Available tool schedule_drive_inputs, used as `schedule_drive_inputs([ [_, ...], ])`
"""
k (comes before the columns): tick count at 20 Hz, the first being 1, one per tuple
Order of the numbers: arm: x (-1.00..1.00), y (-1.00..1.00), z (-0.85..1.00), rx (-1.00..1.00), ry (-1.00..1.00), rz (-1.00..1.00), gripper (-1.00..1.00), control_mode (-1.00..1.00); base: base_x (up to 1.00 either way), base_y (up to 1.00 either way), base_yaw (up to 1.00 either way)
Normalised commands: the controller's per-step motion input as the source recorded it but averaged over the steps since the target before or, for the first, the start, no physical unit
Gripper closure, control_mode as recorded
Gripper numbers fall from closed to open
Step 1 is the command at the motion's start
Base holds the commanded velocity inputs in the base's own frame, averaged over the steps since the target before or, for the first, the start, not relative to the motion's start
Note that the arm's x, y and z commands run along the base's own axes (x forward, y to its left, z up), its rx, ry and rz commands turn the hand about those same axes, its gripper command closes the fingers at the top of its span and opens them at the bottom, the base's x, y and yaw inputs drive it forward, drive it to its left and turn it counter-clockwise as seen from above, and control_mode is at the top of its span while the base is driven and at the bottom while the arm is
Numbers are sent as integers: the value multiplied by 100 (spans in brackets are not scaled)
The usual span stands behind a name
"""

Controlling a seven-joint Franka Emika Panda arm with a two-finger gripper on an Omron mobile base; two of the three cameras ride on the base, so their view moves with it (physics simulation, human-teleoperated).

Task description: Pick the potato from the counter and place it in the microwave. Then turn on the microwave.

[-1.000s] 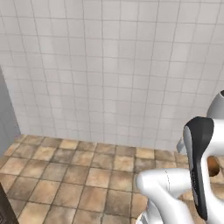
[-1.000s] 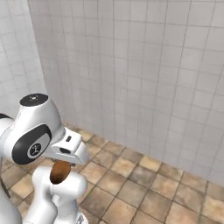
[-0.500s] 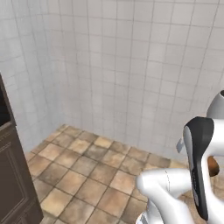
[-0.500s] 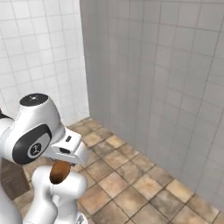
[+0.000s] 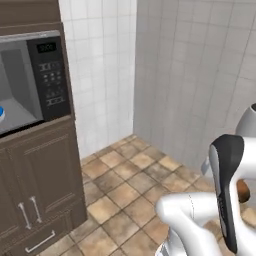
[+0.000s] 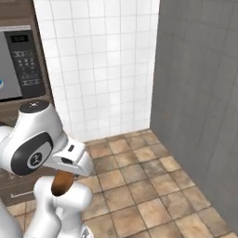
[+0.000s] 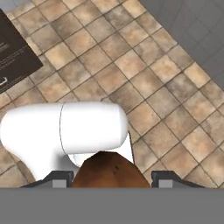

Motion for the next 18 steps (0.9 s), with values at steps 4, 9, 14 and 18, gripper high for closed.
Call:
schedule_drive_inputs([
  [4, 0, 0, 0, 0, 0, 0, 100, 100, 34, -18, 73],
  [9, 0, 0, 0, 0, 0, 0, 100, 100, 36, -23, 77],
  [14, 0, 0, 0, 0, 0, 0, 100, 100, 38, -28, 78],
  [18, 0, 0, 0, 0, 0, 0, 100, 100, 41, -36, 75],
])
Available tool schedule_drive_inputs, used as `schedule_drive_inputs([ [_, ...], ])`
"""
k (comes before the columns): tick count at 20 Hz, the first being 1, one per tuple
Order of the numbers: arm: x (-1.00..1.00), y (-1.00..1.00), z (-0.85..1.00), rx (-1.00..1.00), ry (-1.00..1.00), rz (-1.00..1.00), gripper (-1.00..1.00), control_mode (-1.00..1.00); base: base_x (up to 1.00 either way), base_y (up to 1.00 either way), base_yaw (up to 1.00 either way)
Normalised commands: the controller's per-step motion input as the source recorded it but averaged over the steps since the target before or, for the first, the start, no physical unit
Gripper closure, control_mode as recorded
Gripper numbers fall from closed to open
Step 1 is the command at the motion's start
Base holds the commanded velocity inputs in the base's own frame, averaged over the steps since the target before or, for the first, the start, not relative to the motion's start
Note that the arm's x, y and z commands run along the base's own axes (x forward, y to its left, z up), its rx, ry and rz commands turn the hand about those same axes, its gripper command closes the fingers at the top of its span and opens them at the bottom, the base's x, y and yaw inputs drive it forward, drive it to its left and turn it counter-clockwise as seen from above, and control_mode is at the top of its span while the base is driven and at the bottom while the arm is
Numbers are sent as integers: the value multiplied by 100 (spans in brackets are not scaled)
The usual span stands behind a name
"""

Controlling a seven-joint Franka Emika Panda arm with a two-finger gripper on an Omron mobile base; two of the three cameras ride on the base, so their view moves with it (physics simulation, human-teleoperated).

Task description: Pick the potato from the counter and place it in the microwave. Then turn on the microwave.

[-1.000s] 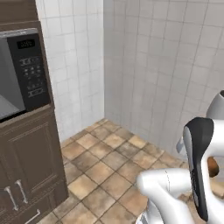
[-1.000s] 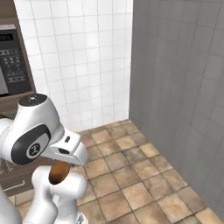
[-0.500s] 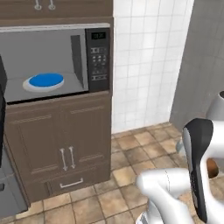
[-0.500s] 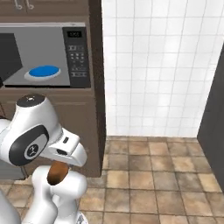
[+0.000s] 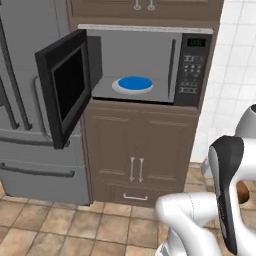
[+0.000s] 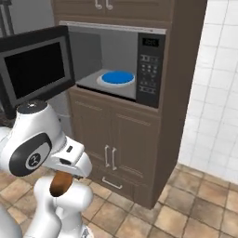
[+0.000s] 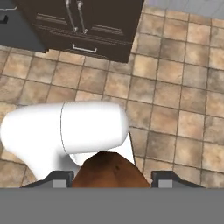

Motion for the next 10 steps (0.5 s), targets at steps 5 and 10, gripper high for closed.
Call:
schedule_drive_inputs([
  [5, 0, 0, 0, 0, 0, 0, 100, 100, 48, -50, 69],
  [10, 0, 0, 0, 0, 0, 0, 100, 100, 43, -54, 50],
])
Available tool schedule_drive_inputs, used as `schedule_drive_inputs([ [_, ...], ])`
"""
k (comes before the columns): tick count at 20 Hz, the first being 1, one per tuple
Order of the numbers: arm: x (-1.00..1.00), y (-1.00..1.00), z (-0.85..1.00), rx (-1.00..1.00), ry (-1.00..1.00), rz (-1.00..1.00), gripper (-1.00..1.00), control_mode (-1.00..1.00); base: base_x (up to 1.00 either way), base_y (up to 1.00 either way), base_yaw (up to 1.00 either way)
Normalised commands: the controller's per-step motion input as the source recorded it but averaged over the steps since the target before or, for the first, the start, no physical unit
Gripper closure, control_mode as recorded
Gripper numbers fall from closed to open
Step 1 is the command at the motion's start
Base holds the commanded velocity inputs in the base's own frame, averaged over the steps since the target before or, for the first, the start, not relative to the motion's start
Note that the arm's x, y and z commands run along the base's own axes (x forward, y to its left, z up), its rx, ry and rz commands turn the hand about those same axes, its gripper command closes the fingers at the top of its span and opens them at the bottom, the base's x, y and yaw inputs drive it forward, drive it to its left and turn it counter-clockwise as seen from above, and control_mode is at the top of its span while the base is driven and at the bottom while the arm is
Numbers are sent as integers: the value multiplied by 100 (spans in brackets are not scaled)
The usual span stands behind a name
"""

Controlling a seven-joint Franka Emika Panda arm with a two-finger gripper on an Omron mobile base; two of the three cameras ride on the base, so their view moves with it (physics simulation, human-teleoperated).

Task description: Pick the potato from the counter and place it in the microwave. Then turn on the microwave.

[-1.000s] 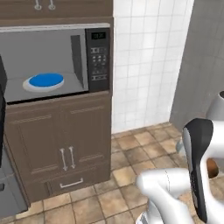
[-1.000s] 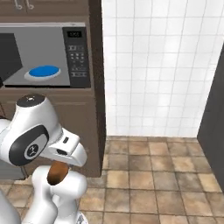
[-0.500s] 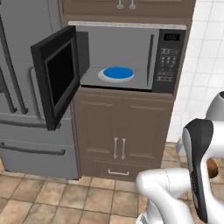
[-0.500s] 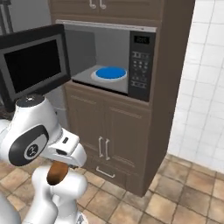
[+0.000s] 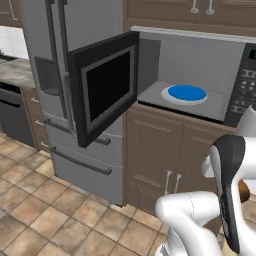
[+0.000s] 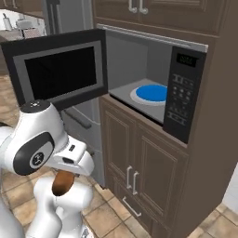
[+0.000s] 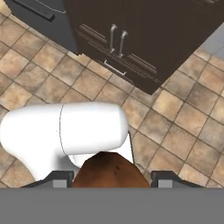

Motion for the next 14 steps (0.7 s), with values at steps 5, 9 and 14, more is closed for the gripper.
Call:
schedule_drive_inputs([
  [5, 0, 0, 0, 0, 0, 0, 100, 100, 60, -12, 17],
  [9, 0, 0, 0, 0, 0, 0, 100, 100, 43, -11, 0],
  [14, 0, 0, 0, 0, 0, 0, 100, 100, 19, -3, 0],
])
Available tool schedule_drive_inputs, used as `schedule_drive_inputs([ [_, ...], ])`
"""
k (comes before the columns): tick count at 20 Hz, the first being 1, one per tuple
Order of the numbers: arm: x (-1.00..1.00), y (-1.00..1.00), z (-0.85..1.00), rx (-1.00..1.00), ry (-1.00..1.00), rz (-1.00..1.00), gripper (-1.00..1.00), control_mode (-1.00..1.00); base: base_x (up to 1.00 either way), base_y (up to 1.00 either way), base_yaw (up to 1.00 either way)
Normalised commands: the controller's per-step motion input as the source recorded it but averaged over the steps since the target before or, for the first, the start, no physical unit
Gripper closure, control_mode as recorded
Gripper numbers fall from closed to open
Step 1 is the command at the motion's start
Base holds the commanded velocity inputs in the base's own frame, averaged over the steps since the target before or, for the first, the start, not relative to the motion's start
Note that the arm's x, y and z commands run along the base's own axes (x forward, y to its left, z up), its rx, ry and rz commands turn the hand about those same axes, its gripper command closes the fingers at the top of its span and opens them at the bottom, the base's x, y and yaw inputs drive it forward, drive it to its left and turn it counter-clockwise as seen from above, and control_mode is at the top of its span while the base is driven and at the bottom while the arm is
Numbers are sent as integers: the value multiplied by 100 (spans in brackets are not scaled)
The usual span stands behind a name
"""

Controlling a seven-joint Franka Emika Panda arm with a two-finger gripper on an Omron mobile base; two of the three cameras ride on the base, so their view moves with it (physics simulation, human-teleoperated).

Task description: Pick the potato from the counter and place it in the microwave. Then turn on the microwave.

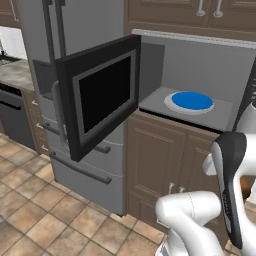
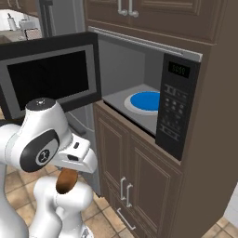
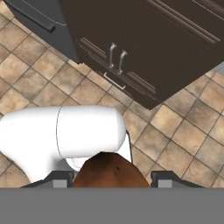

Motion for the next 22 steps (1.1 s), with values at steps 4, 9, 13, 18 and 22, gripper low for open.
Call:
schedule_drive_inputs([
  [4, 0, 0, 0, 0, 0, 0, 100, 100, 2, 0, 0],
  [9, 0, 0, 0, 0, 0, 0, 100, 100, 0, 0, 0],
  [13, 0, 0, 0, 0, 0, 0, 100, 100, 2, 0, 0],
  [18, 0, 0, 0, 0, 0, 0, 100, 100, 0, 0, 0],
  [22, 0, 0, 0, 0, 0, 0, 100, 100, 0, 0, 0],
])
